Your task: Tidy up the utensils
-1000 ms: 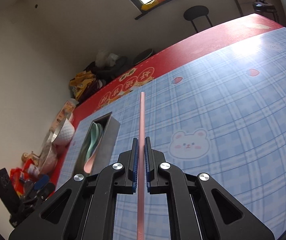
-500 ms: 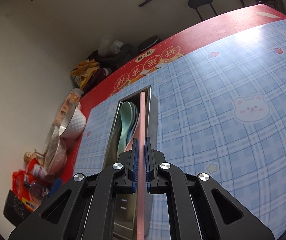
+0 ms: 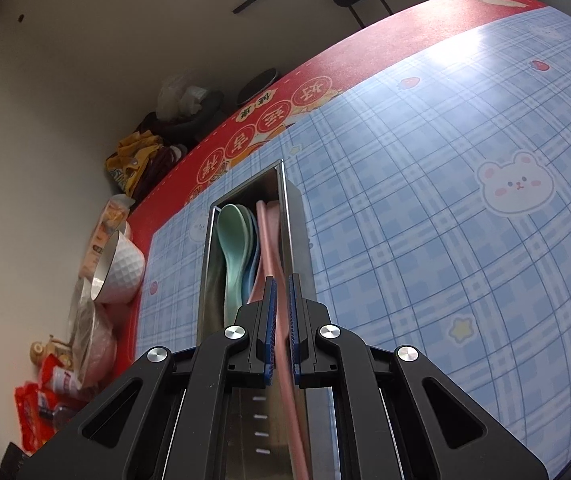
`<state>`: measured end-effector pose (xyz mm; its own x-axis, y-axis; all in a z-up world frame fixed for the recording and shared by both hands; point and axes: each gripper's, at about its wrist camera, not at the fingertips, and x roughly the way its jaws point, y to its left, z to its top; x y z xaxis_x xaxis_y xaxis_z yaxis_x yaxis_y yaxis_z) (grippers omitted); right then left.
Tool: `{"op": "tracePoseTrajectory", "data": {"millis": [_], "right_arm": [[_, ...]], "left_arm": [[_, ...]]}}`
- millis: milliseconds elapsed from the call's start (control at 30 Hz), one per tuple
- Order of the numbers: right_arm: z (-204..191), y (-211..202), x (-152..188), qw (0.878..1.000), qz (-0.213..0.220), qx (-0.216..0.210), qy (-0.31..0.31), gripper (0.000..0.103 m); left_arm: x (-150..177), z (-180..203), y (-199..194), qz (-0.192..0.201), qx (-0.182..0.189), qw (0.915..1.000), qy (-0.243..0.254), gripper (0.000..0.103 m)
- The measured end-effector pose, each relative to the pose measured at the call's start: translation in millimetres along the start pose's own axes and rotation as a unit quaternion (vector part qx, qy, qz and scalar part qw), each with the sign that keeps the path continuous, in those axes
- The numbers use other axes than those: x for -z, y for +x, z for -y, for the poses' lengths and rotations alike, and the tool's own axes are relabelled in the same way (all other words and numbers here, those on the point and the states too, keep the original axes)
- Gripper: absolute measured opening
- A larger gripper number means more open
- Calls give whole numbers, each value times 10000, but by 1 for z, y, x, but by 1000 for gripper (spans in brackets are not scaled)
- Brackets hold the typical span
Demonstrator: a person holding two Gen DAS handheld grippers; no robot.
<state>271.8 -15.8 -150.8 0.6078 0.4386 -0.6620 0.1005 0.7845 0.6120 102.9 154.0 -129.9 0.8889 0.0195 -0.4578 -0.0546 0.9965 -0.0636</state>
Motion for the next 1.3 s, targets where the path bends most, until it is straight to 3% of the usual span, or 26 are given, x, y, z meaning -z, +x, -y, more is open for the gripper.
{"op": "tracePoseTrajectory", "data": {"millis": [433,600,700,733,800,833,933,1000,1067,1100,1300], "right_arm": [[-3,-16,0,9991,55,-135,-391,8],[-5,-32,1,9924,140,76,-1219,8],[-8,-50,5,9803,345,284,-1926,9],[-9,-56,7,9753,411,344,-2143,11],[-8,-71,9,9664,598,419,-2464,41],[-7,-79,9,9626,717,439,-2575,48],[-4,-102,9,9516,953,506,-2877,56],[-1,-116,7,9484,1064,486,-2946,72],[3,-130,4,9472,1171,414,-2955,77],[5,-137,3,9474,1216,374,-2937,89],[18,-181,-2,9418,1762,178,-2858,89]], "left_arm": [[1,-4,4,-99,13,9999,-108,97],[0,-4,7,-180,62,9998,-93,97],[0,0,10,-308,33,9995,49,97],[-1,2,10,-324,5,9994,97,97],[-3,5,7,-287,-29,9994,169,97],[-5,6,4,-266,-28,9995,178,97],[-16,11,-6,-185,-37,9996,205,97],[-25,17,-15,-96,-96,9996,239,97],[-35,24,-25,25,-85,9996,275,97],[-41,27,-30,86,-79,9995,305,97],[-67,62,-58,438,-50,9970,629,97]]}}
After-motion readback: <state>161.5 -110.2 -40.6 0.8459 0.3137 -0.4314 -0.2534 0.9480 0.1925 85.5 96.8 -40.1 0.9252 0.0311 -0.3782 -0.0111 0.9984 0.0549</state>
